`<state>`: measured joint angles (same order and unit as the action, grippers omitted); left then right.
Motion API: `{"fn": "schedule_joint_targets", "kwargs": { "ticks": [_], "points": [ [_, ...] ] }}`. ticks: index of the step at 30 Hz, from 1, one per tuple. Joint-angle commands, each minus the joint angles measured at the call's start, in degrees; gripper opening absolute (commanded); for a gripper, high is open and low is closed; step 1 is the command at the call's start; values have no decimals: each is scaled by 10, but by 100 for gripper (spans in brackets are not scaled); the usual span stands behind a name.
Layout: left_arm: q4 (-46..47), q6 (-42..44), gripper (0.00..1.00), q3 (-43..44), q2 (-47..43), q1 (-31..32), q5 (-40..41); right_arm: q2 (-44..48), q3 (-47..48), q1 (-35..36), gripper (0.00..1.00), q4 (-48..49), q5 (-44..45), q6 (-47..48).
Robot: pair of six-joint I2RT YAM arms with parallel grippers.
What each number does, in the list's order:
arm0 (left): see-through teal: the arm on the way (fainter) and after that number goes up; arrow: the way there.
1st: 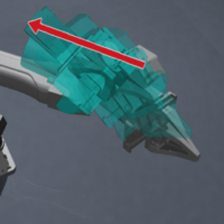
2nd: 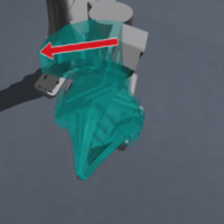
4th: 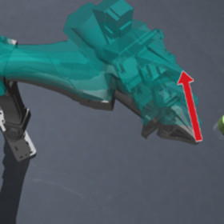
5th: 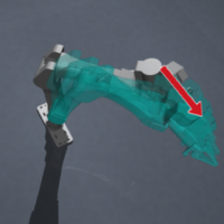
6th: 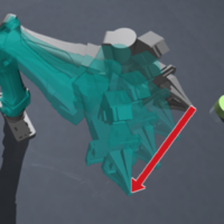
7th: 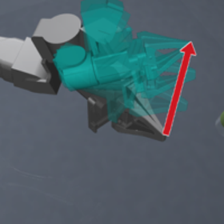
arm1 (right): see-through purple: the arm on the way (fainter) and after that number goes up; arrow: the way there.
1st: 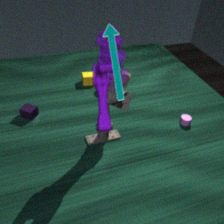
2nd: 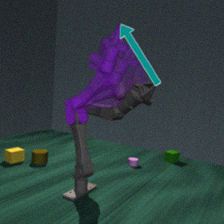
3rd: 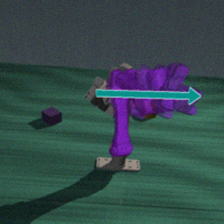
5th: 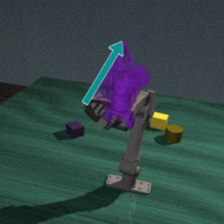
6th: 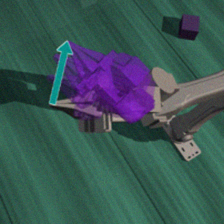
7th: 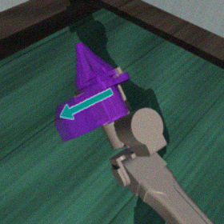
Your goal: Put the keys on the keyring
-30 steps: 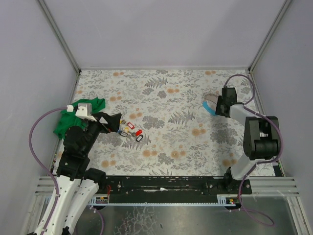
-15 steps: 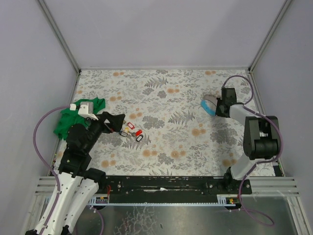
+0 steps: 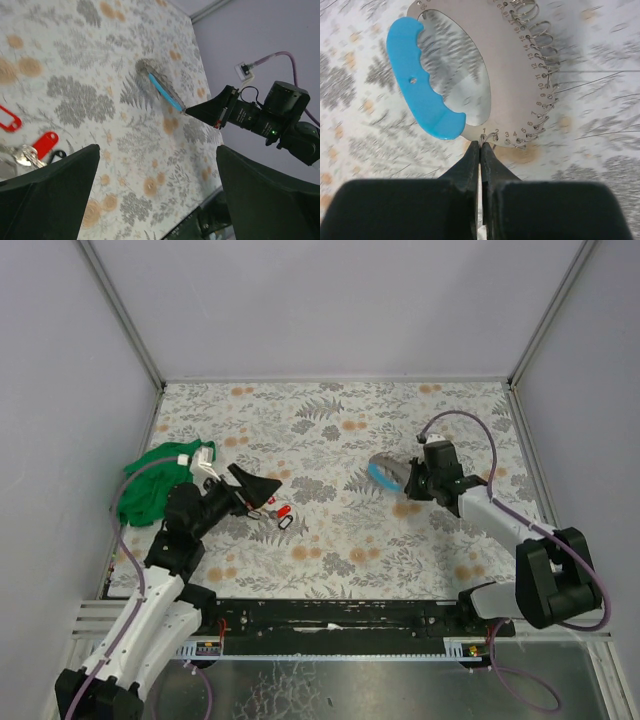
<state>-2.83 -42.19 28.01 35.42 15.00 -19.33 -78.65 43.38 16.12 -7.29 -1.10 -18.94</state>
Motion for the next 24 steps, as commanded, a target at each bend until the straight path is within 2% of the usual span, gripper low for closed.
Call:
{"fn": "schedule_joint_targets", "kwargs": {
  "ticks": [1,6,12,18,24],
  "points": [
    [143,-136,100,-54,33,13,-61,42,-21,53,0,23,-31,-58],
    [226,-213,100,-83,113,53,-51,74,-46,91,0,51,-43,-101],
    [348,-309,98,-97,233,139,23,103,-70,120,0,67,-31,-131],
    [423,-366,96,-63,363,208,81,120,-93,135,0,80,-34,-146],
    [507,-414,88,-5,505,231,83,119,-109,147,0,97,-42,-154]
  ]
}}
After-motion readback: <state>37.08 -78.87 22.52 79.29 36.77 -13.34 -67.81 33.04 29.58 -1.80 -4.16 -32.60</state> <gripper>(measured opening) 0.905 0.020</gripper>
